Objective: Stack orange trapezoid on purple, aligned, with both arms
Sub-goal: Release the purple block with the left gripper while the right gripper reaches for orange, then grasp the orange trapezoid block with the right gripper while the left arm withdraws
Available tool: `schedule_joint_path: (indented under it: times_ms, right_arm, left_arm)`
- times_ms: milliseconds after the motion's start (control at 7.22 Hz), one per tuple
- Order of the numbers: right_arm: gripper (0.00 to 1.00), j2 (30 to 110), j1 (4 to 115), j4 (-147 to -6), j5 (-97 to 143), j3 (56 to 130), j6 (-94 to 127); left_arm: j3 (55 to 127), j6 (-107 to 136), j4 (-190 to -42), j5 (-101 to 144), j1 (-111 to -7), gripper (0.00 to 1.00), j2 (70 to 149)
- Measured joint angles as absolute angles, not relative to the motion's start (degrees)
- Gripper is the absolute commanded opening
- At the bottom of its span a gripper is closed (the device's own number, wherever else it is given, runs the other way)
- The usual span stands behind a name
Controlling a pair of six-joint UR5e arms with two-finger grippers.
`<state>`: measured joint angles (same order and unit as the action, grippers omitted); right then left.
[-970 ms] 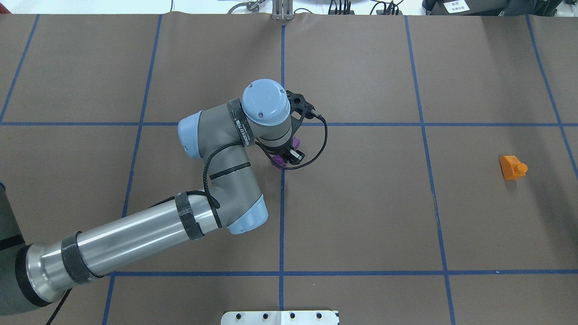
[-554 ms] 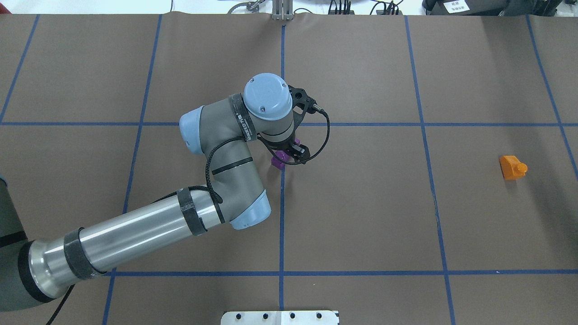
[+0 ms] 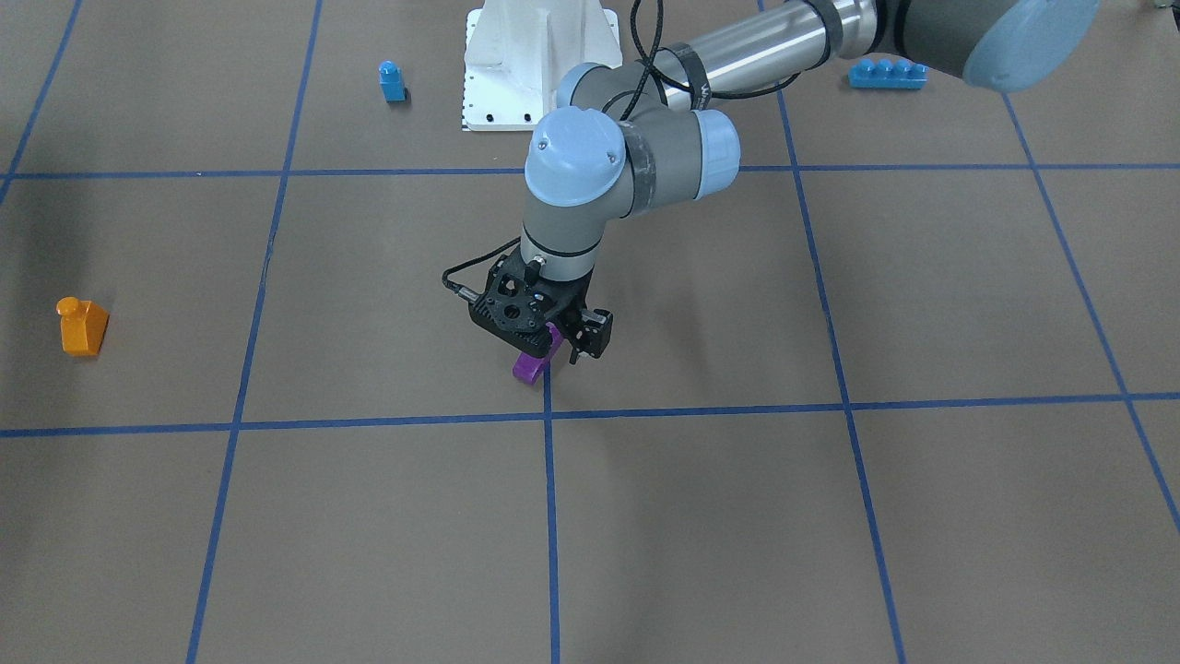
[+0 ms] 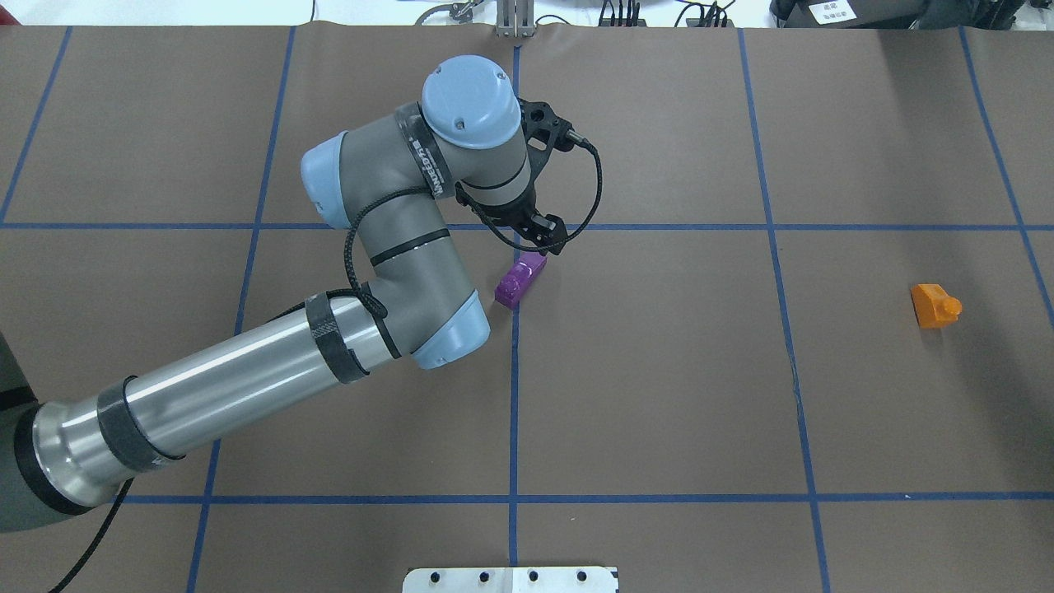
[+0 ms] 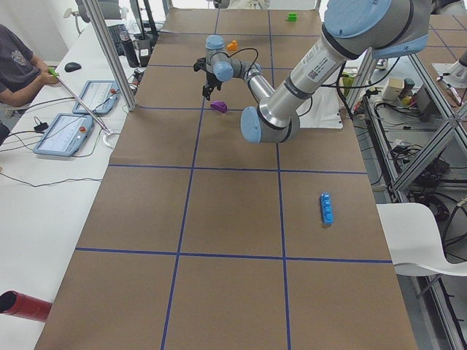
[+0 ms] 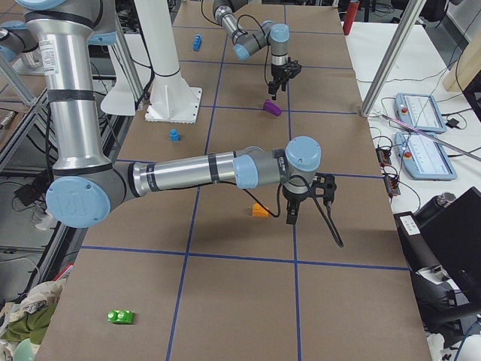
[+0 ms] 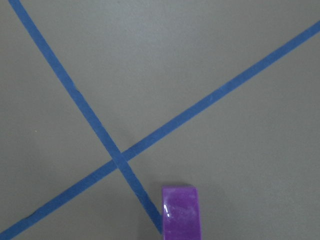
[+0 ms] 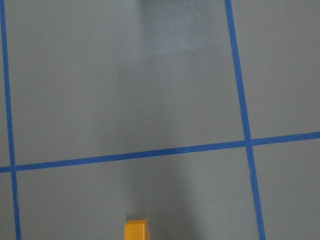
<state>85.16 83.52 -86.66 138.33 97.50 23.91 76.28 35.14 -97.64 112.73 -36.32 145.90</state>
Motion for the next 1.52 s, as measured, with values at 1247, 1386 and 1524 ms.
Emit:
schedule_joint_path:
  times_ms: [1247,1386,1524]
  right_arm:
    - [1.00,93.29,60.28,-67.28,126.43,97.79,40.52]
    - [1.00,93.28,59.66,-66.85,126.41,96.57,40.20]
    - [1.00,93.11,59.11,-65.94,126.47,95.24,39.98]
  left_arm:
    - [91.01,34.93,-83.85,115.67,-41.20,1.00,142.52]
    - [91.03,34.92,-83.85,115.67,-41.22,1.00,142.46]
    - [91.05,34.90,-83.85,115.66,-41.22,1.00,142.42]
